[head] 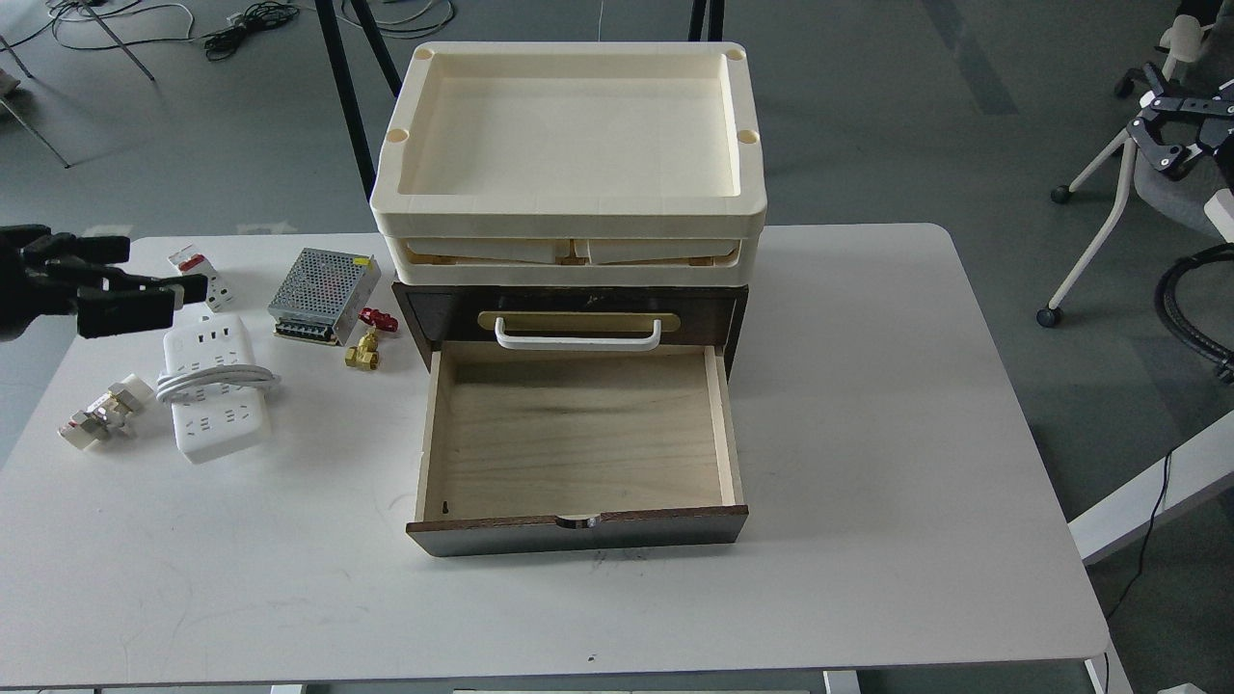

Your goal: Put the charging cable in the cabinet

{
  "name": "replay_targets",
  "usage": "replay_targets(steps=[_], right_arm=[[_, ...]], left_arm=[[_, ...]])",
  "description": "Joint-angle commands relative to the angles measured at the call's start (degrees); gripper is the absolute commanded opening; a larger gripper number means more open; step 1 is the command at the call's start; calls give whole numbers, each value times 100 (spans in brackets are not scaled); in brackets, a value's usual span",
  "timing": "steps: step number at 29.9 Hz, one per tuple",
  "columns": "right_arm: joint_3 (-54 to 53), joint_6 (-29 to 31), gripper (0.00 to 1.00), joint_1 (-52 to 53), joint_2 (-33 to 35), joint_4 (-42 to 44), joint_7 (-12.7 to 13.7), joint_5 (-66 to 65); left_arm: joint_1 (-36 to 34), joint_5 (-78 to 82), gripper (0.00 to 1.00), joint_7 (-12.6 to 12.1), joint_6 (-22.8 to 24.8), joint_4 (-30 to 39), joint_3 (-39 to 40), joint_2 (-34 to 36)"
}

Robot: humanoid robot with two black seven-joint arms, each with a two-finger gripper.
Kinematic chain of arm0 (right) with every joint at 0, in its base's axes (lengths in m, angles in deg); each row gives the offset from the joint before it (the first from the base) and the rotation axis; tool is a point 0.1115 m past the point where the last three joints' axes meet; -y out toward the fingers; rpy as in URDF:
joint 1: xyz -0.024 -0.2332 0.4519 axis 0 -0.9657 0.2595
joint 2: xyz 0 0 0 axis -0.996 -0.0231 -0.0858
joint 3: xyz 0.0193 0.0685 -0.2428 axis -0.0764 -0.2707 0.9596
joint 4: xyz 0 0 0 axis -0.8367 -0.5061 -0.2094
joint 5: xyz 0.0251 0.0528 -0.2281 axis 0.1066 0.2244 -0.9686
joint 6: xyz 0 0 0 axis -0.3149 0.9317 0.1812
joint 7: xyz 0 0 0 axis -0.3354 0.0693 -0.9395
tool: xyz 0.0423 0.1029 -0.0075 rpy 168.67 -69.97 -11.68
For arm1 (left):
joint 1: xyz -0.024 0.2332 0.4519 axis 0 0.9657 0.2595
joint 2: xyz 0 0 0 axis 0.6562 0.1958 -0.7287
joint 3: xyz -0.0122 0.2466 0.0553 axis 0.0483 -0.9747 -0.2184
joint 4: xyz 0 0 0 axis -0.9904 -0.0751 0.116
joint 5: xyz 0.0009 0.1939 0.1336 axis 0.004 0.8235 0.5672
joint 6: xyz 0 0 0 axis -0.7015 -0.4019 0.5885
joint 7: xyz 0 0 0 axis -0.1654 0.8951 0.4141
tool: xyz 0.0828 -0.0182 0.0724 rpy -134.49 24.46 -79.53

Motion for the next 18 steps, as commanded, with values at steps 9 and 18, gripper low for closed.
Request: replay_targets(steps=[9,18], right_arm=[[-1,2,100,-247,-52,-35,-9,-1],[-1,2,100,-326,-44,-26,-9,-1]], left_arm=[[-409,948,100,-2,-1035,-1281,-1014,-944],[-901,948,97,-2,-1115,-1915,-1400,-1674]])
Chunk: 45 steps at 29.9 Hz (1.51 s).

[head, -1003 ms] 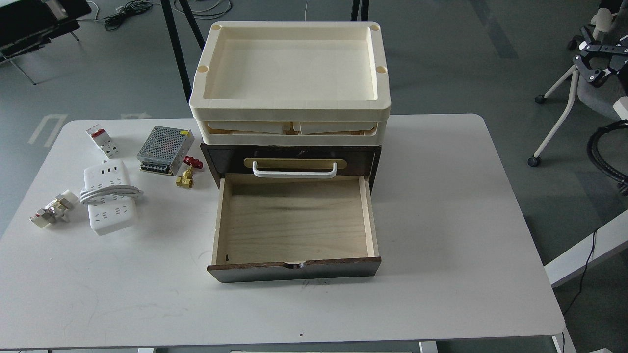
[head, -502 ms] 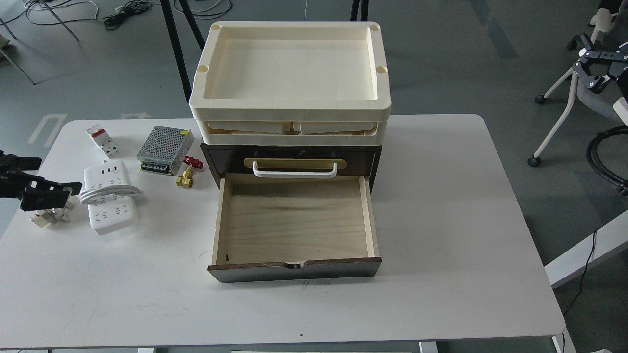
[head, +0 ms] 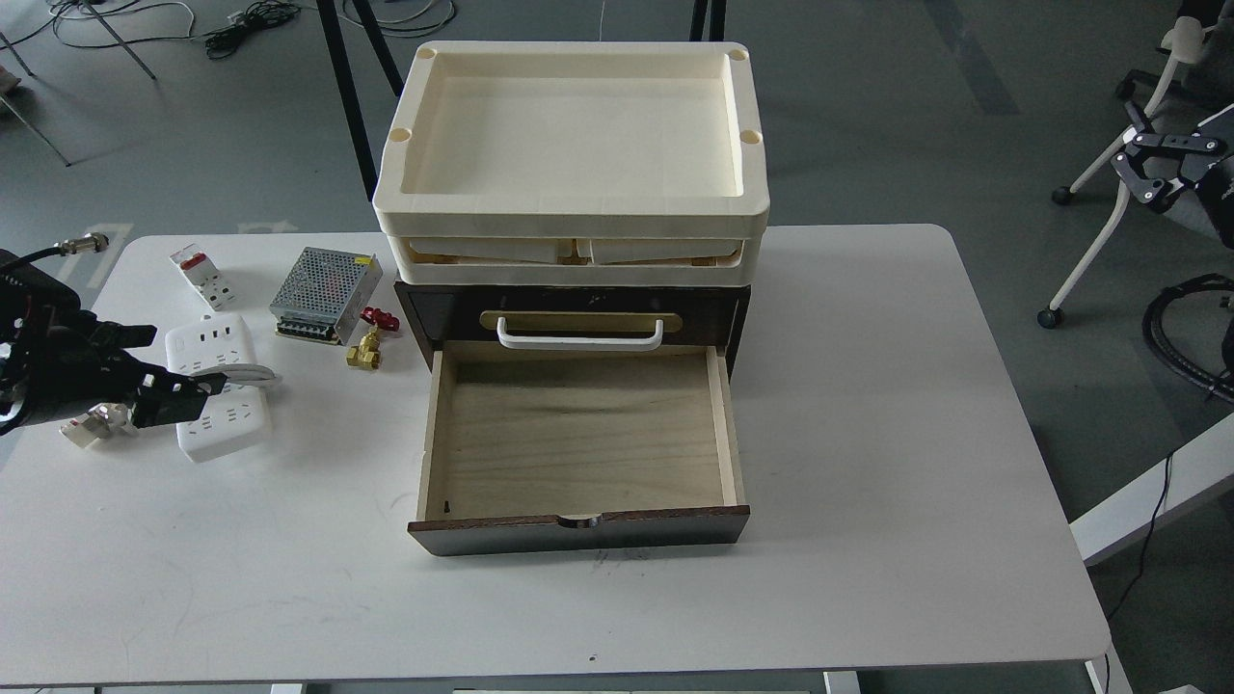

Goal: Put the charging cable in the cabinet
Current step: 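Reach the left gripper down to the white coiled charging cable, then close the left gripper on the white cable and charger bundle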

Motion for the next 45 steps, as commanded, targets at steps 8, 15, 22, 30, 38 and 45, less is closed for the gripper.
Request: replay_targets(steps=[8,15,22,30,38,45], right_arm=[[1,-1,100,-72,-9,10,-1,0],[1,8,100,-125,9,19,-1,0],[1,-1,100,-168,0,19,-1,0],[1,-1,100,-239,-9,28,-1,0],[1,-9,100,-283,-35,37,-1,0],[1,-27,100,-283,-35,37,-1,0]], left_arm=[[-880,0,96,0,-45,-1081,-1279,-694],[-1153,0,93,0,-502,-2128,-1842,-1239],[-1224,0,90,0,-660,-2690,-2018,-1494],[-1232,0,79,0,-880,-3008,-2203,-1653],[-1232,0,64,0,-1038,-3008,-2221,-1732],[-1232,0,49,0,-1161,-3016,-2273,-1741]])
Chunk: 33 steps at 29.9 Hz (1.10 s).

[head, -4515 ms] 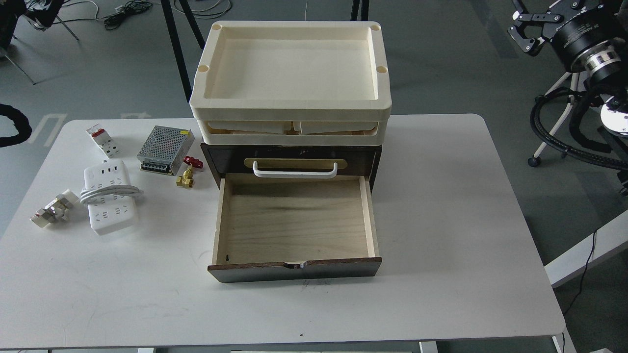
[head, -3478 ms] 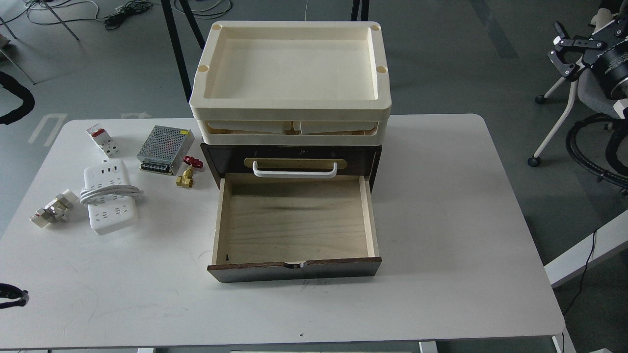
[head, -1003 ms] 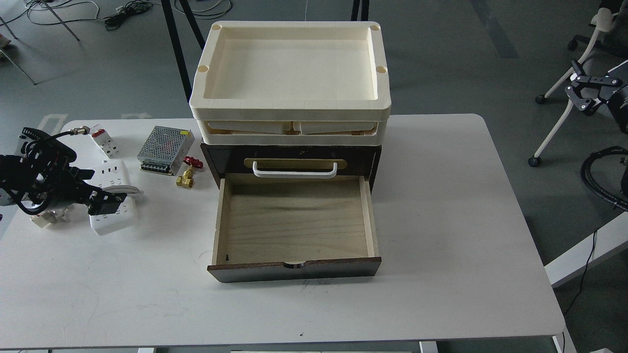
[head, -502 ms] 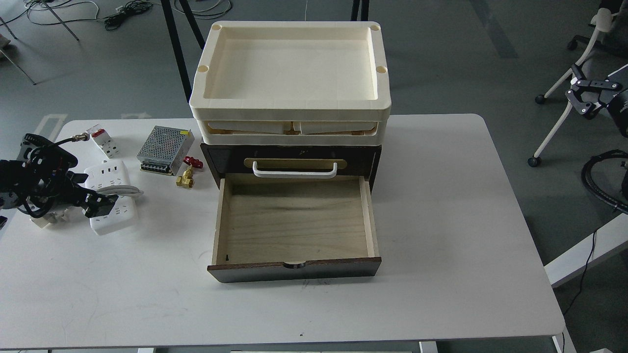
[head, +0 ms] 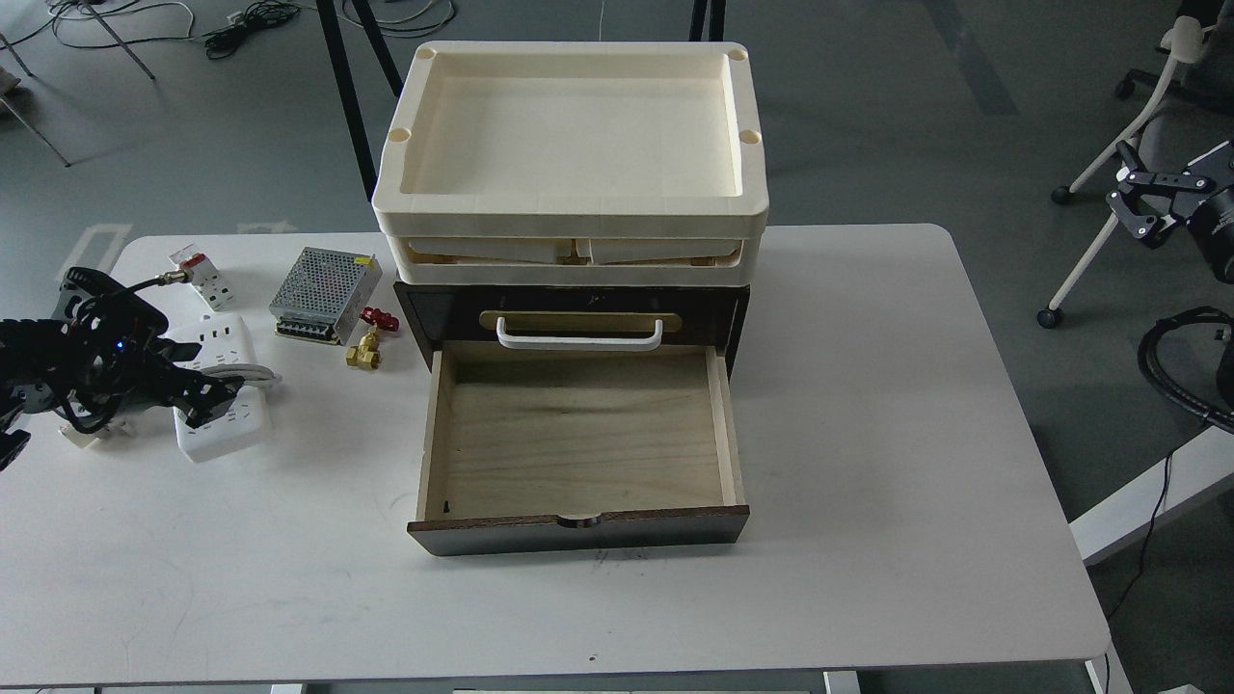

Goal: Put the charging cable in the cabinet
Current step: 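Close the left gripper on the white cable and charger bundle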

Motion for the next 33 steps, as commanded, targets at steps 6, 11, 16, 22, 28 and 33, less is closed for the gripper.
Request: replay_targets(steps=[6,11,16,22,28,33], right_arm=[[0,-18,100,-4,-45,0,0,0],[0,-18,100,-4,-45,17,0,9],[-8,-18,100,-30,-45,17,0,9],[0,-26,100,-74,-36,35,0,9],[-8,-18,100,-127,-10,35,0,9],[-26,-18,100,-171,17,35,0,9]], left_arm=[[-9,0,37,0,-144,1,-117,10],[17,0,35,0,-153,10,-126,19],[9,0,14,0,-161,18,-117,28],[18,0,2,0,-916,1,-126,45],[-175,0,1,0,-953,36,-126,89],[-211,0,1,0,-953,115,-100,335]])
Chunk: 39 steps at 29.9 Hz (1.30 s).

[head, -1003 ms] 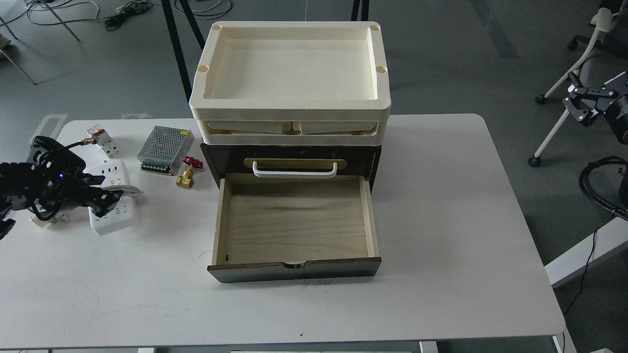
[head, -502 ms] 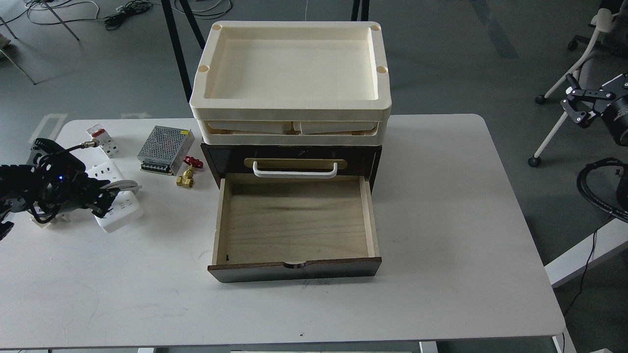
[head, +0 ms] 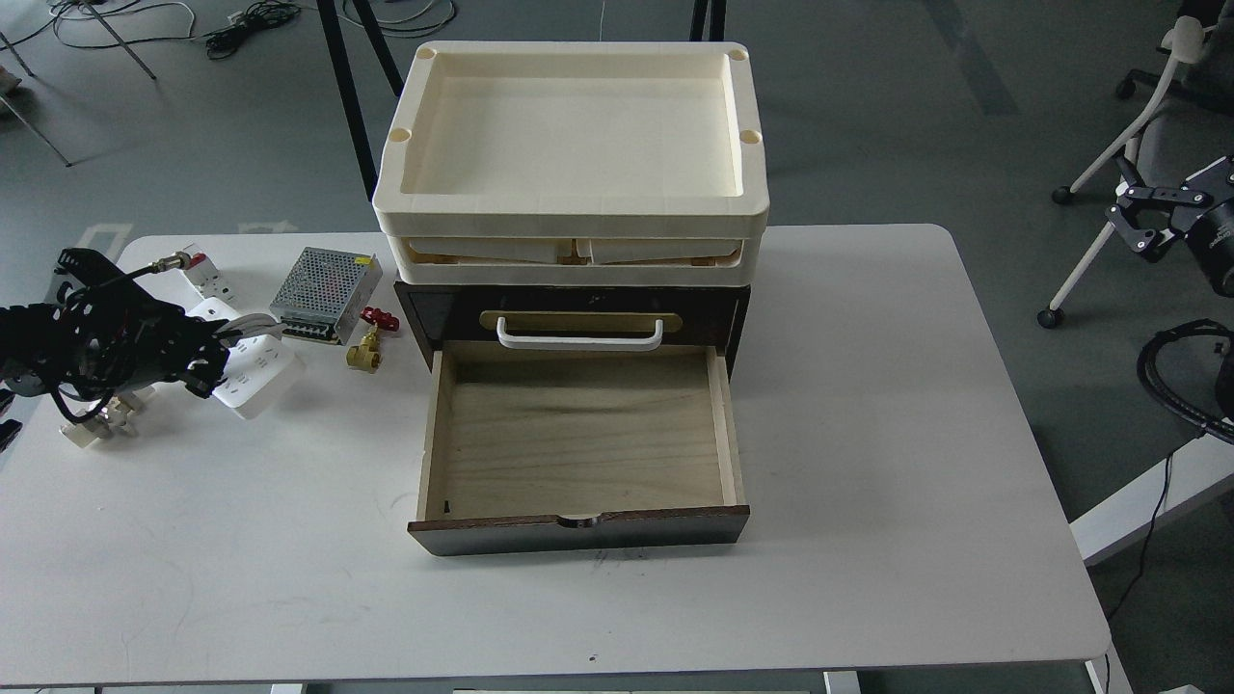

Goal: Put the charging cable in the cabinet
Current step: 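Close the left gripper on the white cable and charger bundle, then lift the cable bundle with the left gripper and carry it over the open drawer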

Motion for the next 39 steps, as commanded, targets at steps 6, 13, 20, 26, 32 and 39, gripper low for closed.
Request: replay_targets(steps=[6,13,20,26,32,39], right_arm=[[-34,4,100,-59,32,-1,0,1],[-209,13,100,-51,-21,-1,0,1],[-271,31,100,-86,-29,-1,0,1],[-271,48,100,-147,-29,-1,0,1],[-271,84,100,-156,-29,183,0,-8],[-271,84,100,-209,-3,263,9,-8]], left_arm=[[-113,0,1,0,10,281,-77,624],[-210,0,1,0,387,1712,-103,1854],[-140,-1090,1,0,1003,3777,-138,3243],[-140,-2294,1,0,1486,5456,-402,3850],[-228,-3287,1,0,2005,6153,-332,3755],[-236,-4281,1,0,2181,6531,-270,3386]])
